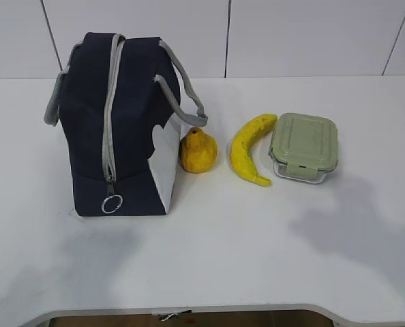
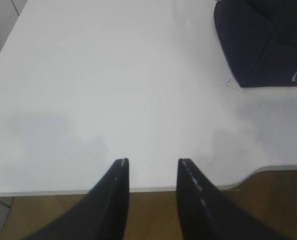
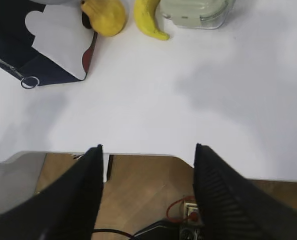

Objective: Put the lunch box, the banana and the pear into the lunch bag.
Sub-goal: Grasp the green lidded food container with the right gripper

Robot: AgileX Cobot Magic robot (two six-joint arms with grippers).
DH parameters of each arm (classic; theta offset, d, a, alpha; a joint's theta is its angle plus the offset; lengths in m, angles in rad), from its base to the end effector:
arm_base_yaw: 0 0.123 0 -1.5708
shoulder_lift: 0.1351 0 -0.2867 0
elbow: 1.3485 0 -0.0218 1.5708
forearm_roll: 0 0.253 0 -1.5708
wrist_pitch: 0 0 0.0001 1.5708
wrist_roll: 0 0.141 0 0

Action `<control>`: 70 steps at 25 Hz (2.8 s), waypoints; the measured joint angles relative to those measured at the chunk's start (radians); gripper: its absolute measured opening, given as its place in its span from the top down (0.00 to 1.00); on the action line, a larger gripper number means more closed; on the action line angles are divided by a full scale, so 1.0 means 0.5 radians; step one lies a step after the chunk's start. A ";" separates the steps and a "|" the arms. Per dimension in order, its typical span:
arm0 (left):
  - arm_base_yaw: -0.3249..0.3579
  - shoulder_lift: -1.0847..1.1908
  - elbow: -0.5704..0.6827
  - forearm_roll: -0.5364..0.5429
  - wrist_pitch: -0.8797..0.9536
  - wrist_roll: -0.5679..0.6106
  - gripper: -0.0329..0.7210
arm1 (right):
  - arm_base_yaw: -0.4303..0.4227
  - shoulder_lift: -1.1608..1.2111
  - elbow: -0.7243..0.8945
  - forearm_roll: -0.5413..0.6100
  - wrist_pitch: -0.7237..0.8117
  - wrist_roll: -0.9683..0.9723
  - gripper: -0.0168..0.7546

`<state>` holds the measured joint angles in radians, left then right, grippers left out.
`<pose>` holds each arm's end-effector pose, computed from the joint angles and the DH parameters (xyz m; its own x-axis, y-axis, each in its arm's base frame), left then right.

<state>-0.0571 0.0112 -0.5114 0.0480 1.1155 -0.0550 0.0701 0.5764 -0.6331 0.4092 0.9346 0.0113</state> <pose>0.0368 0.0040 0.2521 -0.5031 -0.0051 -0.8642 0.0028 1.0000 -0.0076 0.1244 0.0540 0.2770 -0.7340 0.1958 -0.6503 -0.1129 0.9090 0.4011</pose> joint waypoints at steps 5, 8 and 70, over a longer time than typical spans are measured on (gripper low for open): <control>0.000 0.000 0.000 0.000 0.000 0.000 0.63 | 0.000 0.446 -0.159 0.197 -0.019 -0.228 0.38; 0.000 0.000 0.000 0.000 0.000 0.000 0.63 | 0.000 0.711 -0.280 0.301 -0.054 -0.356 0.38; 0.000 0.000 0.000 -0.003 0.000 0.000 0.63 | -0.913 2.955 -1.223 1.658 0.467 -1.847 0.27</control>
<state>-0.0571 0.0112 -0.5114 0.0463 1.1155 -0.0550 -0.3864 2.0541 -1.2444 1.2382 1.1683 -0.9123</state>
